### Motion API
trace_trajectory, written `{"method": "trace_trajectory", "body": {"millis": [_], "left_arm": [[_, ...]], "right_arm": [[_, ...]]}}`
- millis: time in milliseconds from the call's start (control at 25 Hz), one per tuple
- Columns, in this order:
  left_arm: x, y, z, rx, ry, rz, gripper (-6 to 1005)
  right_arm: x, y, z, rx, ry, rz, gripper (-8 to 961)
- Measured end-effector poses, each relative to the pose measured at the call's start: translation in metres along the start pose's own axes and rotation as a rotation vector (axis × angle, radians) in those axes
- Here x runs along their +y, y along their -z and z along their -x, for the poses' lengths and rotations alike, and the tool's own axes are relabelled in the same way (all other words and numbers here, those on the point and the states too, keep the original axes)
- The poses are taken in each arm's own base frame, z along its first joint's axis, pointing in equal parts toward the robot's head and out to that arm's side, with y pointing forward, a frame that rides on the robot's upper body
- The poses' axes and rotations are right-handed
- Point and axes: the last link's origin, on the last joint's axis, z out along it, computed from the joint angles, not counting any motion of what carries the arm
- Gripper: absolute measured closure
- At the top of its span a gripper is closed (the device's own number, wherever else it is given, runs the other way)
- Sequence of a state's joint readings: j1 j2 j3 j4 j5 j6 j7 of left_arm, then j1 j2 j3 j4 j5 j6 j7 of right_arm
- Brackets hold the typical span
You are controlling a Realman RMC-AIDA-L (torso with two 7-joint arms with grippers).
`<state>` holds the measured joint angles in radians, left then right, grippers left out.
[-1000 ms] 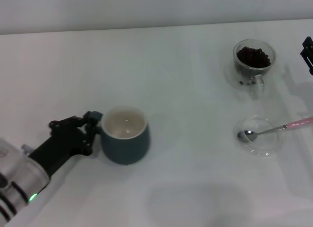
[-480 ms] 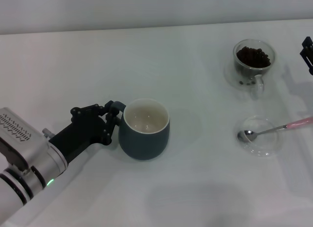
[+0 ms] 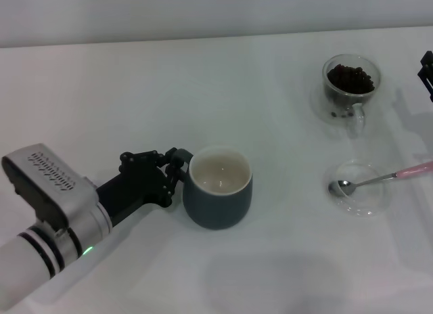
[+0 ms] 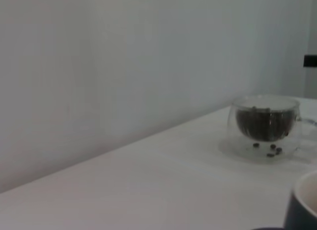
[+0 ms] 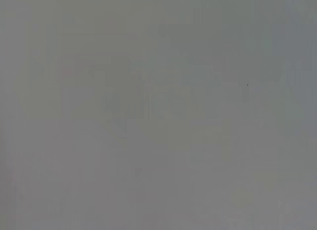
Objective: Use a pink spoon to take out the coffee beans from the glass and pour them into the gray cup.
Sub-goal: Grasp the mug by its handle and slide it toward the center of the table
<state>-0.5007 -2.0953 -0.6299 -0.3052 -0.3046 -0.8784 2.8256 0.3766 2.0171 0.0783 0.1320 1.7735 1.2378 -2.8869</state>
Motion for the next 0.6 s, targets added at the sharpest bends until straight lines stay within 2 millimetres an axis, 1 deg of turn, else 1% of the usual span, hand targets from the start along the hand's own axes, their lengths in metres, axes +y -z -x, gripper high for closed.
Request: {"method": "trace_trajectory", "body": {"millis": [160, 600], "left_arm": [[0.0002, -0.0029, 0.0005, -0.019, -0.002, -0.001, 895], [0.0009, 0.0029, 0.0027, -0.005, 0.01, -0.006, 904]], "right_arm": [[-0.0002, -0.0002, 0.0002, 0.0, 0.001, 0.0, 111], [-0.0037, -0.0012, 0.0017, -0.004, 0.01, -0.008, 111]]}}
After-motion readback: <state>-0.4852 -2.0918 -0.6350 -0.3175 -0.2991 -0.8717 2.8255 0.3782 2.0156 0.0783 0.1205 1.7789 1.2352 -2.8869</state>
